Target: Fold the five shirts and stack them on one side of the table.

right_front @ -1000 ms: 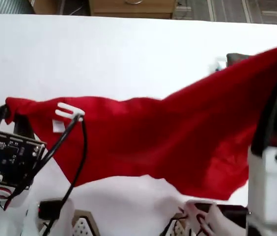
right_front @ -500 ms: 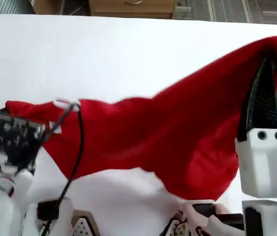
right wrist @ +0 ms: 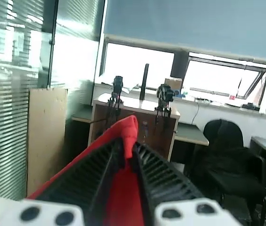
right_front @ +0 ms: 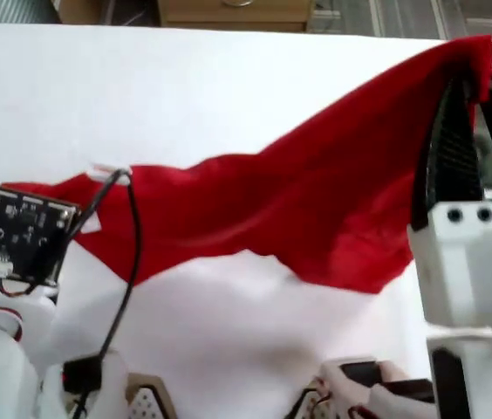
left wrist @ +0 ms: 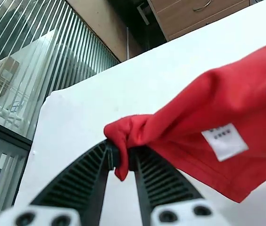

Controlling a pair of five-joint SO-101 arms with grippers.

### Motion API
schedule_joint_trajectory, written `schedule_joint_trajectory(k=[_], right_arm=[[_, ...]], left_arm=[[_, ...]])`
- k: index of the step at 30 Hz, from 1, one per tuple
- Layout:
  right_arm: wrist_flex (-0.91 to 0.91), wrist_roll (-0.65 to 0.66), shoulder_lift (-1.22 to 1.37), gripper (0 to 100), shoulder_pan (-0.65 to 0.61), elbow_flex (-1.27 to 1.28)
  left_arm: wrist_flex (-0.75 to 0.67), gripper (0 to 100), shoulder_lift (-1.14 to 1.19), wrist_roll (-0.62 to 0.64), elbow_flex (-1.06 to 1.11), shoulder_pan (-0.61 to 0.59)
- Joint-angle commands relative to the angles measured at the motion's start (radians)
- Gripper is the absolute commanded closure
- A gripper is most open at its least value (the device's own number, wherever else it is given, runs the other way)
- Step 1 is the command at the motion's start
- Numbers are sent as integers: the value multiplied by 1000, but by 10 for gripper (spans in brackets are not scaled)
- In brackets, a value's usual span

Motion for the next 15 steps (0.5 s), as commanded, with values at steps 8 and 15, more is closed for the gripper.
schedule_joint_trajectory(k=[8, 15], right_arm=[[24, 2, -85, 979, -2, 2], [24, 2, -77, 979, -2, 3]], left_arm=[[17, 975, -110, 18, 45, -8], [14, 975, -193, 14, 162, -8]])
